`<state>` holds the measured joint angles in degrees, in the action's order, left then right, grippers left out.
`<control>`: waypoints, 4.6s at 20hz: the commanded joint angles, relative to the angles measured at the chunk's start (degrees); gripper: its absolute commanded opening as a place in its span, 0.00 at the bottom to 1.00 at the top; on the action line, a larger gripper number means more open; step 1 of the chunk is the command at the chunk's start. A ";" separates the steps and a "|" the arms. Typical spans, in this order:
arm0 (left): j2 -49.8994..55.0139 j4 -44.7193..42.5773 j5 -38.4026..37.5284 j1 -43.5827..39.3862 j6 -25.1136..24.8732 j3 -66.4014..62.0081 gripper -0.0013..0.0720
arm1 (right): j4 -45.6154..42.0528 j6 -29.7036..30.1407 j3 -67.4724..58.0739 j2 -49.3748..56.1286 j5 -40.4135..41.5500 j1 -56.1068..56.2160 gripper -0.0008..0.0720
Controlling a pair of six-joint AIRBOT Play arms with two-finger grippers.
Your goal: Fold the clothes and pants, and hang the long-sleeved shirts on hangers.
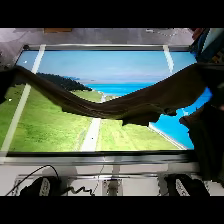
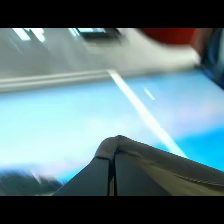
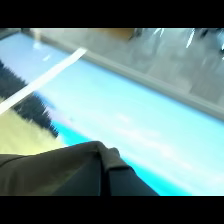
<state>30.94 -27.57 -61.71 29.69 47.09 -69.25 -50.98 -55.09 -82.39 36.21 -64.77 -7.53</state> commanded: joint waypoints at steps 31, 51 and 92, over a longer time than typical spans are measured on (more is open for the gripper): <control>54.60 -5.81 18.53 -16.46 -2.99 -0.31 0.03 | -5.46 -4.31 -9.44 57.22 5.03 0.07 0.03; 61.57 -23.41 2.69 -16.94 1.60 -0.33 0.98 | -13.44 -11.69 19.41 49.99 5.14 0.07 0.82; 41.29 -37.75 -12.66 0.96 3.96 23.39 0.96 | 4.31 -21.22 72.50 13.42 10.21 -1.07 0.07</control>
<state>72.25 -65.80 -74.89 30.61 51.03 -47.20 -47.99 -79.94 -9.87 48.45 -55.51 -11.40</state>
